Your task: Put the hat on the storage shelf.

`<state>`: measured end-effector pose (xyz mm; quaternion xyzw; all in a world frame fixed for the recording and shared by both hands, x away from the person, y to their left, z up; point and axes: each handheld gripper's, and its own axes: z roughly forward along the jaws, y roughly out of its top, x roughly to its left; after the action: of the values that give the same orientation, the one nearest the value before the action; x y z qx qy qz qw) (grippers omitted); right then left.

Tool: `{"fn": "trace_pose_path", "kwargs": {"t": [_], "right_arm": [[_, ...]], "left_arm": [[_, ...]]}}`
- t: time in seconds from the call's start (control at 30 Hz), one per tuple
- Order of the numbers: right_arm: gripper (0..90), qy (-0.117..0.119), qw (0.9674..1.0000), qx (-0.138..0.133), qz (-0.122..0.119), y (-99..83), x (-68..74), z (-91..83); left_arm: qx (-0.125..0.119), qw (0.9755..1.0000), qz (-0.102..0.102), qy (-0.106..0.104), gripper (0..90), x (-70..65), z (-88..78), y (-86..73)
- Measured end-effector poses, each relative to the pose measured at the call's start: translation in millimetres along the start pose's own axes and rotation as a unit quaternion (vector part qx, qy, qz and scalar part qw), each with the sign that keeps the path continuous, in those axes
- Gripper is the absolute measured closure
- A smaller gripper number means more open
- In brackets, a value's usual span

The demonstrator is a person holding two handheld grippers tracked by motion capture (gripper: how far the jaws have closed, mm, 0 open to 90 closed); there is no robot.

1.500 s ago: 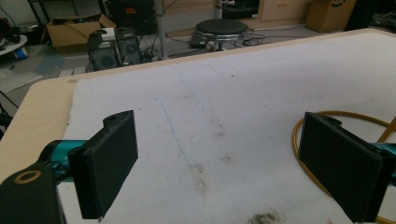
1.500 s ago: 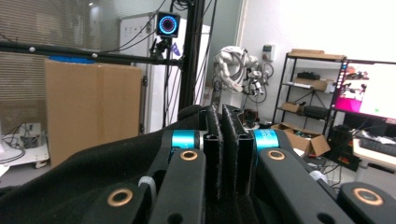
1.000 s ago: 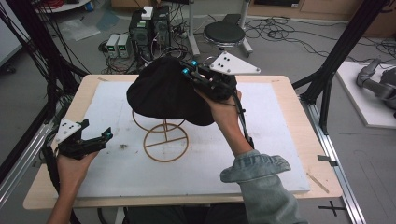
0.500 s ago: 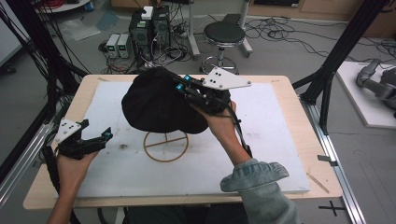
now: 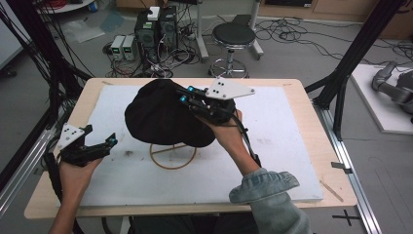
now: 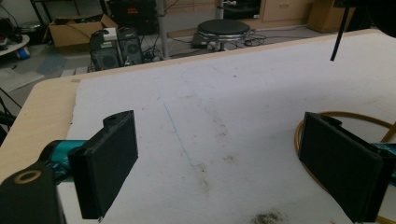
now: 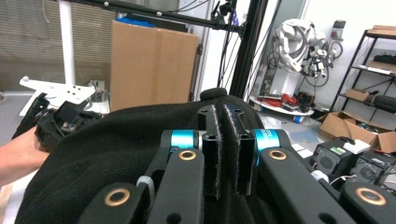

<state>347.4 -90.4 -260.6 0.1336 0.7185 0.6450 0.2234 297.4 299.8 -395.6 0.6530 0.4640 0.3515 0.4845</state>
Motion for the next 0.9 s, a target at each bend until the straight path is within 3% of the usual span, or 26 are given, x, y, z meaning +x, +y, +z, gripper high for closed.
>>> {"fn": "trace_pose_path", "kwargs": {"t": [0.4, 0.9], "right_arm": [[84.9, 0.010, 0.9997, 0.019, -0.013, -6.7, 2.4, 0.1], [80.9, 0.015, 0.9994, 0.030, -0.005, -12.1, 2.3, 3.7]], "left_arm": [[0.000, 1.0000, 0.002, 0.000, 12.3, -0.8, 0.1, 0.3], [-0.001, 1.0000, -0.001, 0.002, 12.3, 1.0, -1.0, 0.5]]}}
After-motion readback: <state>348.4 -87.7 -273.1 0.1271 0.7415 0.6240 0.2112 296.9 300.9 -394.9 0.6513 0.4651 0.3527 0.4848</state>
